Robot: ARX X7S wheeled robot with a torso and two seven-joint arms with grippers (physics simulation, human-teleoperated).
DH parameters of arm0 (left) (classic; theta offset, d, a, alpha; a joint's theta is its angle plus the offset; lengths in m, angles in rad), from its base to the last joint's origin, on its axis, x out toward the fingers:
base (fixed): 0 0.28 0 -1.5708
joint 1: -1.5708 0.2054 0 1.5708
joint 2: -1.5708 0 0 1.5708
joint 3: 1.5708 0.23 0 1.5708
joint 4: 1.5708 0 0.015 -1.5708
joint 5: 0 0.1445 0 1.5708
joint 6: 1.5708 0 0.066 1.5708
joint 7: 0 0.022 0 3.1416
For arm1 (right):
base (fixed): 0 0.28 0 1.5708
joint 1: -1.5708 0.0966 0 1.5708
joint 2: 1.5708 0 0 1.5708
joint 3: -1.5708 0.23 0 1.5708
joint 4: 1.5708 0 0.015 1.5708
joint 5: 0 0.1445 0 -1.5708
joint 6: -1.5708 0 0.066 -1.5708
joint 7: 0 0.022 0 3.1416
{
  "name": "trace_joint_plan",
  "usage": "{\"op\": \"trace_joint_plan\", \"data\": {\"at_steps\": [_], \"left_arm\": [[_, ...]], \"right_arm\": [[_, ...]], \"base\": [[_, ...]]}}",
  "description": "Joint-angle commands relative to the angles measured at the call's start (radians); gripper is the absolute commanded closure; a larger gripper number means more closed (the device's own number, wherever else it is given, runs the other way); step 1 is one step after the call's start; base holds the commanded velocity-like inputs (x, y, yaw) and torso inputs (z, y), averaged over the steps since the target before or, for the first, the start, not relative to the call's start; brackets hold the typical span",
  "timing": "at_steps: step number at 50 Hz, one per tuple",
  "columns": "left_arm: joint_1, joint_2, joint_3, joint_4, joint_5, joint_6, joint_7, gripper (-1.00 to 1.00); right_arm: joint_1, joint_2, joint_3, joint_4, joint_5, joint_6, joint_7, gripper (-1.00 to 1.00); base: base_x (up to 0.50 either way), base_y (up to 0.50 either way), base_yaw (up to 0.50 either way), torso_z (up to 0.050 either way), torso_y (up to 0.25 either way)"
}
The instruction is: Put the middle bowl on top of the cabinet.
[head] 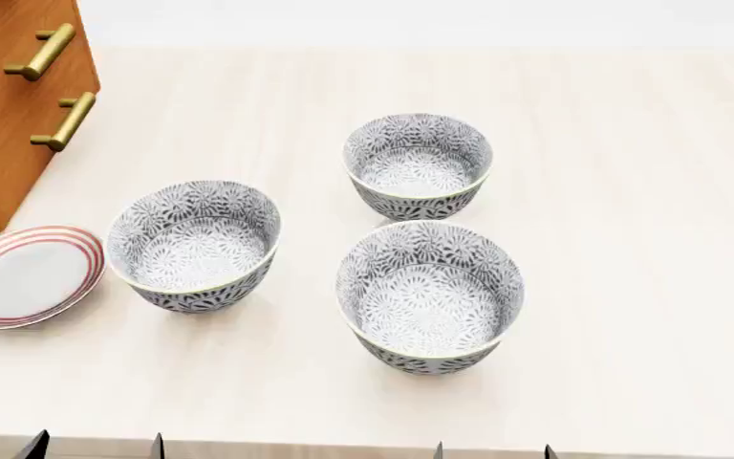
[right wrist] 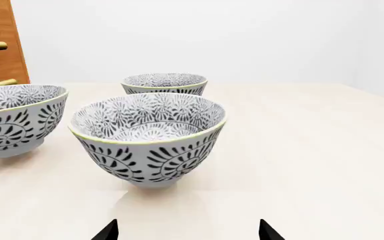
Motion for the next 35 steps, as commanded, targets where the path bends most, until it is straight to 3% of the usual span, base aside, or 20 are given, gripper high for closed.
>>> {"op": "trace_joint_plan", "data": {"at_steps": [1, 12, 13, 14, 27, 35], "left_arm": [[0.002, -0.018, 0.021, 0.001, -0.018, 0.002, -0.021, -1.00], [-0.011, -0.052, 0.068, 0.004, -0.049, -0.029, -0.039, -1.00], [-1.664, -0.069, -1.331, -1.309, -0.110, -0.266, -0.829, -1.00], [-0.013, -0.008, 0.014, 0.010, -0.040, -0.051, 0.004, -1.00], [-0.006, -0.051, 0.054, 0.018, -0.077, -0.062, -0.040, -1.00], [0.006, -0.063, 0.070, 0.067, -0.077, -0.099, -0.066, -1.00]], "right_arm": [[-0.001, 0.053, -0.065, -0.004, 0.039, 0.000, 0.066, -1.00], [0.009, 0.069, -0.073, -0.040, 0.083, 0.040, 0.090, -1.00], [0.754, 0.135, 0.477, 0.004, 0.969, 0.134, 0.771, -1.00], [0.007, 0.008, -0.004, -0.044, 0.022, 0.048, 0.019, -1.00], [-0.011, 0.045, -0.055, -0.075, 0.056, 0.049, 0.087, -1.00], [-0.136, 0.069, 0.054, -0.414, 0.137, 0.106, 0.172, -1.00]], "base": [[0.00, 0.00, 0.00, 0.000, 0.000], [0.00, 0.00, 0.00, 0.000, 0.000], [0.00, 0.00, 0.00, 0.000, 0.000], [0.00, 0.00, 0.00, 0.000, 0.000], [0.00, 0.00, 0.00, 0.000, 0.000], [0.00, 0.00, 0.00, 0.000, 0.000]]}}
